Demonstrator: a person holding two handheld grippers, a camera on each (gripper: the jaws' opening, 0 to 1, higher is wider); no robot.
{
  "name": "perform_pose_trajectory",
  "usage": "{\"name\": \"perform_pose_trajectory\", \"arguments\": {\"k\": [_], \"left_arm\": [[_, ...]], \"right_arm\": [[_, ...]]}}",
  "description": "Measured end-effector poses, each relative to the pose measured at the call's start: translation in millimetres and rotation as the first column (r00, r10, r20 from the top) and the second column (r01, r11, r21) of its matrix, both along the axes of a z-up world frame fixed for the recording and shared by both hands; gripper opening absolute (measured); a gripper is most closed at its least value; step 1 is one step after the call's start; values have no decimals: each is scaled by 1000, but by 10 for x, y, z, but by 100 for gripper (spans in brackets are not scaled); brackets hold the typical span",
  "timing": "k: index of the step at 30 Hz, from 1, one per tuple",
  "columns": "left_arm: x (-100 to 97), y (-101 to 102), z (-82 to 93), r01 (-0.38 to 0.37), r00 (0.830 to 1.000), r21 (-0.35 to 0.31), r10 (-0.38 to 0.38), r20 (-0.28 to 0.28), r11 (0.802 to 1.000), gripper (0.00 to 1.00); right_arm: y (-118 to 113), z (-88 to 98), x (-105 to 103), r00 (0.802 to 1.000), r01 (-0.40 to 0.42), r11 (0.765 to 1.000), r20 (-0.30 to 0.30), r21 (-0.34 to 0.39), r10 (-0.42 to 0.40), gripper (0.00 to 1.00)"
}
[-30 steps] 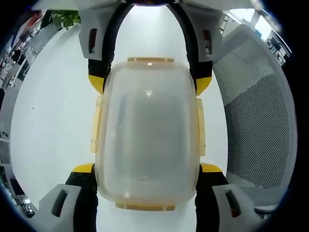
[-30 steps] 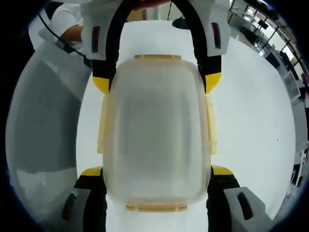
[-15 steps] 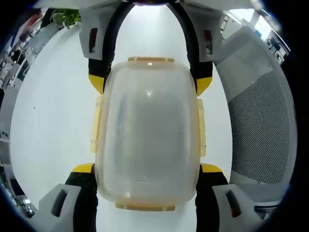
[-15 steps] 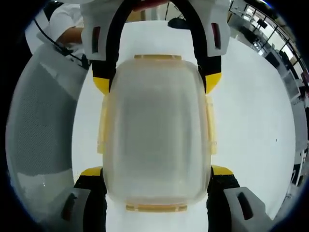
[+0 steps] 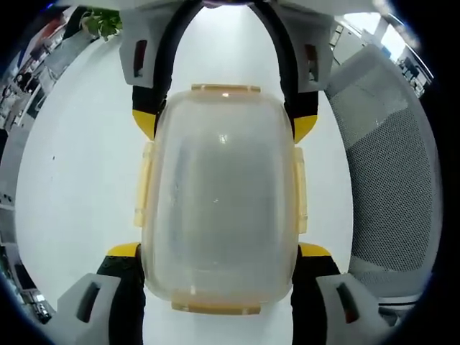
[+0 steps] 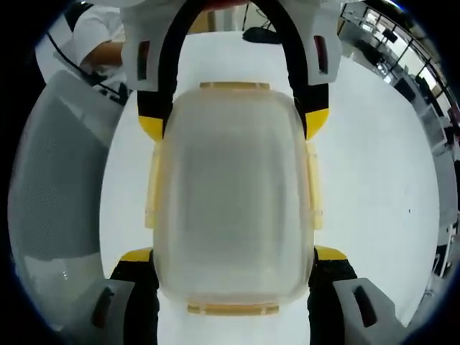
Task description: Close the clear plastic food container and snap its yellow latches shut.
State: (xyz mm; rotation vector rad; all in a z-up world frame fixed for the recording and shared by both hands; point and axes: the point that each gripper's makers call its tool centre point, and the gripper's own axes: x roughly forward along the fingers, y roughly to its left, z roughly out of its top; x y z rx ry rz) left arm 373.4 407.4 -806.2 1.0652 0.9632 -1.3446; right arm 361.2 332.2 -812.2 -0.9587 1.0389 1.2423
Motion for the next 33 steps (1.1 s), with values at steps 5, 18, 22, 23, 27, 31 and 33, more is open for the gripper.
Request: {"name": "perform_pose_trajectory", "arguments": {"k": [5,18,22,23,27,31,33], "left_arm": [[54,5,-6,2,1000,2,-2,-1,1000,85],[238,-21,-7,2,1000,1,-2,-1,1000,85],[306,-32,-13,1,1000,4,-1,-1,1000,85],[318,-33,-13,0,1000,4,0,-1,1000,85],[393,-34,-19,-2,1000,7,2,0,1000,86],[447,-31,-28,1,1000,24,-1,3,1000,86],[472,-27,-30,1,1000,29,-1,3,1000,86]], "right_arm": [[5,0,51,1000,2,1000,0,3,-2,86],[-18,6,228,1000,7,1000,-1,6,-7,87],[-32,2,302,1000,9,1000,-1,11,-9,87],[-33,2,315,1000,9,1000,-2,12,-9,87],[-30,3,385,1000,11,1000,-2,17,-11,87],[-21,7,440,1000,17,999,-1,32,-17,87],[-18,7,463,1000,19,999,0,38,-19,87]]}}
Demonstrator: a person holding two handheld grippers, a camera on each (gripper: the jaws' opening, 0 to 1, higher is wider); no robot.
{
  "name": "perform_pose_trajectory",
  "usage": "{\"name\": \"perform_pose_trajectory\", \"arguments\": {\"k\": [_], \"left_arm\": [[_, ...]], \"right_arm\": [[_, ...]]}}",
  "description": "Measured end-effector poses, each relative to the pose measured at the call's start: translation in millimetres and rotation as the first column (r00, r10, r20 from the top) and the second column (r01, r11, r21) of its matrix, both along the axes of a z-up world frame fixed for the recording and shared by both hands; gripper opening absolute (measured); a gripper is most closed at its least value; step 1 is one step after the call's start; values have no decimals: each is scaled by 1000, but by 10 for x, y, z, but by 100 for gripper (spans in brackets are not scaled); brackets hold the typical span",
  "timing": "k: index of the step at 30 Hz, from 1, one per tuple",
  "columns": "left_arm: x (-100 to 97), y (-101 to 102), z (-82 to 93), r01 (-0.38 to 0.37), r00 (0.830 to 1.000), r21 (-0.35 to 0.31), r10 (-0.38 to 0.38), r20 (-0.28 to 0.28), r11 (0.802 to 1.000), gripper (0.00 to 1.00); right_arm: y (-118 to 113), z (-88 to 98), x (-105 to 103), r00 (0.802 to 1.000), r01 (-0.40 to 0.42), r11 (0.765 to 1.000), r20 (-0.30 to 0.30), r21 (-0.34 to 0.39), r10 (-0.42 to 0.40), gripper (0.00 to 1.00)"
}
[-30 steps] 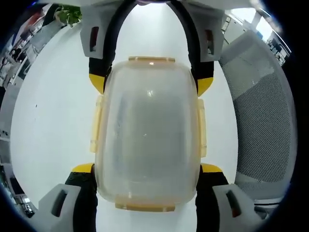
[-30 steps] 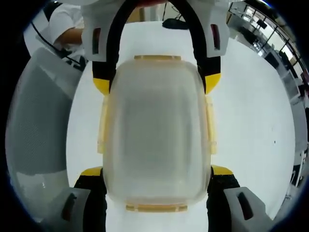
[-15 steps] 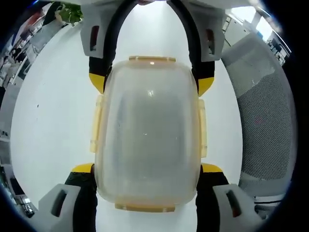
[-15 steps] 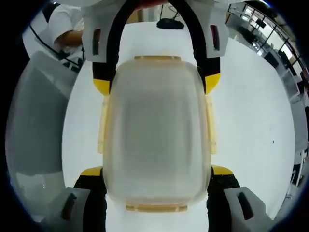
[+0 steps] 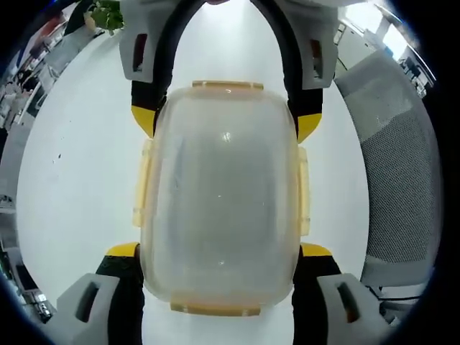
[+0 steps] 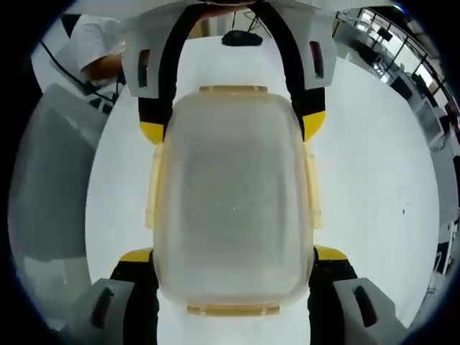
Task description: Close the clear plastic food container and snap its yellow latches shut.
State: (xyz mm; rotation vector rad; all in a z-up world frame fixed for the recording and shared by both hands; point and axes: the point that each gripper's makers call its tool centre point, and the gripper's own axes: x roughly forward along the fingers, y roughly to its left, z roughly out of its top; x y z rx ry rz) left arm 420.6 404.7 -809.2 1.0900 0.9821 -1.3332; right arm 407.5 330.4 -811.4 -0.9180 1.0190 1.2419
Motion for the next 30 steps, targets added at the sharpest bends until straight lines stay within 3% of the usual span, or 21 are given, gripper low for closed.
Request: {"name": "perform_pose_trajectory", "arguments": {"k": [30], "left_arm": [[148,-10,-20,-32,999,9,32,3,999,88]], "right_arm": [[13,7,163,1000,-5,999,13,37,4,87]]}}
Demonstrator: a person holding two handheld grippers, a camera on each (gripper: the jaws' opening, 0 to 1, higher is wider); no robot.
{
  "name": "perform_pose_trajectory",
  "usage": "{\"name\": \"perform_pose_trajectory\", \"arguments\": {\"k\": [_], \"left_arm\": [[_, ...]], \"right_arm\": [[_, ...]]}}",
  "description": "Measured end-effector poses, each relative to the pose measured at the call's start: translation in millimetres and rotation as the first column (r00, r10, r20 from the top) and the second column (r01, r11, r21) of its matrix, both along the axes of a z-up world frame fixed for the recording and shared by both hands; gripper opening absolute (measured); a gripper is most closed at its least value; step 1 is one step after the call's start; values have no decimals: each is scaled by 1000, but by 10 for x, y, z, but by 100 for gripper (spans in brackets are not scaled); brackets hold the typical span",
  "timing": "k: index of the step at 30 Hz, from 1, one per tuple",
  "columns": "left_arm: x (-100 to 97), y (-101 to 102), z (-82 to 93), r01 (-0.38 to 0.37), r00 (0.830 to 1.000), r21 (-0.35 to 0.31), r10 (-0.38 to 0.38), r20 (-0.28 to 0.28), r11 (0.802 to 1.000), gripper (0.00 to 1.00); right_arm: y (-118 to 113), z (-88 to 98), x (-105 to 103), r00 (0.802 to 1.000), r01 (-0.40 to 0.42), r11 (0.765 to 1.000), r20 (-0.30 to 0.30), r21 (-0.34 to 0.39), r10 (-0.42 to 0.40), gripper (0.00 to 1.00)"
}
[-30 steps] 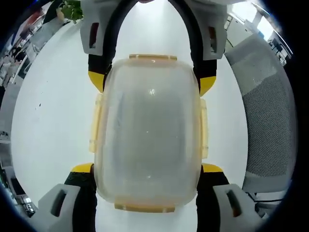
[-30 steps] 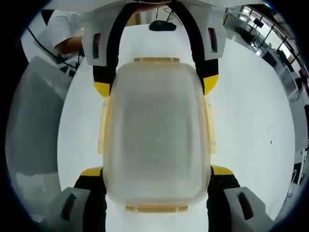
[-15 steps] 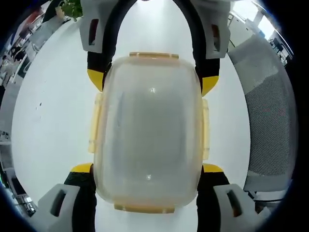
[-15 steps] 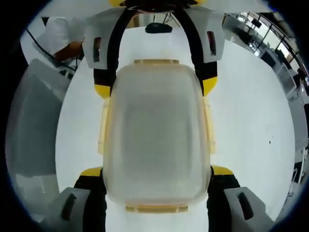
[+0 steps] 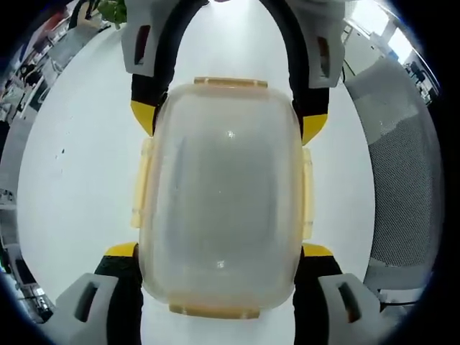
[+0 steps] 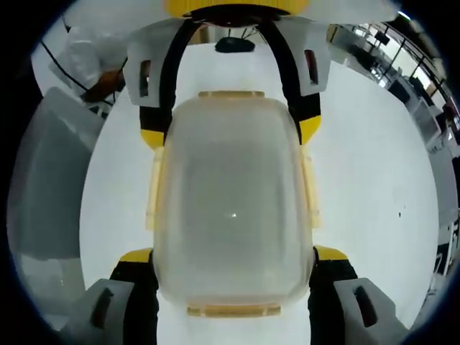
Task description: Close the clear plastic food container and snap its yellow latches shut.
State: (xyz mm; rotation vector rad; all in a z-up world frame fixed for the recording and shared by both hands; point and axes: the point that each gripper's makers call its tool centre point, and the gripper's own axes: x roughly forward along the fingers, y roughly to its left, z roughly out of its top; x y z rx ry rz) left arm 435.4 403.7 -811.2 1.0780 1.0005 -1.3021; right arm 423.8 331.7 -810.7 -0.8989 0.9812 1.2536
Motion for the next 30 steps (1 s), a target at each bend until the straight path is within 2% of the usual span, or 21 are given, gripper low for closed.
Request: {"name": "perform_pose_trajectory", "arguments": {"k": [17,25,30], "left_arm": [[-10,-11,-14,-9,1000,0,9,7,1000,89],[-12,-11,-16,-10,1000,2,10,10,1000,89],[-17,-9,-15,-7,1000,5,7,7,1000,89]], "right_arm": [[-8,-11,-9,1000,5,1000,6,-11,-5,88],[-13,10,-13,1000,-6,1000,5,22,6,88],[-3,6,-15,1000,0,1000,8,8,-1,88]]}}
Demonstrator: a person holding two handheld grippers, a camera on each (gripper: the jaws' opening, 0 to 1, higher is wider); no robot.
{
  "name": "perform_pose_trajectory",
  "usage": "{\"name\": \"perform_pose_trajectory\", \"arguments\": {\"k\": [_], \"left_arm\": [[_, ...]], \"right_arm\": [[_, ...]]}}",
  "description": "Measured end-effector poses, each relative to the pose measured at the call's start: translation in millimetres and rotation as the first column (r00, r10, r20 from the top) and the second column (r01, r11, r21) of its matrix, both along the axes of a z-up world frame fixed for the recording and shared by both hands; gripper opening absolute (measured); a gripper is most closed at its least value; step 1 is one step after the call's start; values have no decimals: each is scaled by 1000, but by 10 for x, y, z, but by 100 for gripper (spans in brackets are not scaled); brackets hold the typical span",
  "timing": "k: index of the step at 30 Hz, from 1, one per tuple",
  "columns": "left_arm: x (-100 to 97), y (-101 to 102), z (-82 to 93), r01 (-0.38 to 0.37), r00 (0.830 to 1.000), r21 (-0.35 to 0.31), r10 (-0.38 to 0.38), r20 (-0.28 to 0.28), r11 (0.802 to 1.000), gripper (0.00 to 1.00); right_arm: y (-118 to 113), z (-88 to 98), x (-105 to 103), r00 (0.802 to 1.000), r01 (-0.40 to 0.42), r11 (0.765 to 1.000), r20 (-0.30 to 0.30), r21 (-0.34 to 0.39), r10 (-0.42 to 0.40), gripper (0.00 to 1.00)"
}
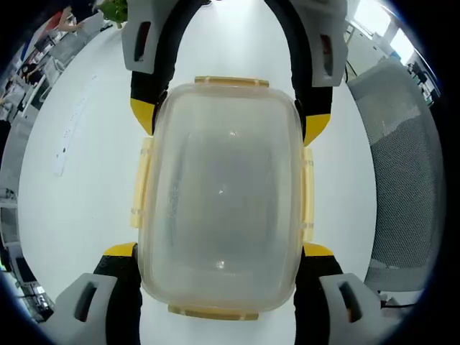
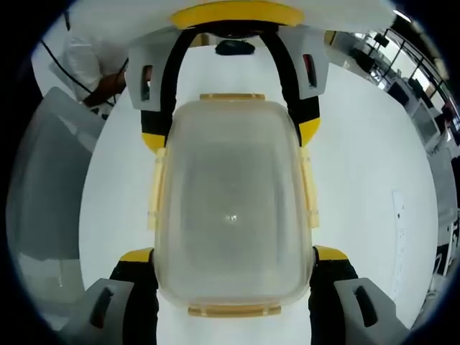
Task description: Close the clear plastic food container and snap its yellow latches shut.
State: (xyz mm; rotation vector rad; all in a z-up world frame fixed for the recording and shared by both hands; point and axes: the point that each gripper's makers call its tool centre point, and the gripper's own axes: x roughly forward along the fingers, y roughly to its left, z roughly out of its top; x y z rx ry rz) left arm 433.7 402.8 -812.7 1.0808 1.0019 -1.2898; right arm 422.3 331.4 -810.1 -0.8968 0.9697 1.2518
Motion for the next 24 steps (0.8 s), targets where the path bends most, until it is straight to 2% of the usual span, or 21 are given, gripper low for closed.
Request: {"name": "perform_pose_trajectory", "arguments": {"k": [4,6,7,8,9,11,13,19,22,24], "left_arm": [[-4,7,7,22,1000,5,-22,3,1000,89],[-10,10,17,28,1000,14,-28,6,1000,89],[-9,6,15,50,999,15,-50,15,999,93],[31,-1,5,96,994,20,-97,59,995,99],[20,59,6,118,991,59,-121,61,991,99],[10,37,28,103,992,41,-105,64,994,99],[-5,19,51,66,997,16,-67,42,998,99],[-23,52,83,47,998,-3,-47,33,999,99],[-24,89,91,37,999,-1,-37,38,999,97],[-20,56,127,18,999,-35,-17,37,999,97]], "right_arm": [[5,16,-25,1000,-1,1000,1,16,1,88],[8,23,-18,1000,-10,1000,23,14,9,91],[22,20,-25,999,-22,1000,32,17,22,95],[39,16,-50,999,-29,999,26,20,28,99],[60,17,-64,999,-32,999,21,25,31,100],[109,45,2,998,-30,999,59,36,28,100],[135,75,31,998,-24,999,56,44,22,100],[121,59,-15,999,0,999,34,46,-1,99],[135,112,-18,999,28,996,40,80,-32,99],[161,176,-37,998,27,993,55,111,-33,99]]}}
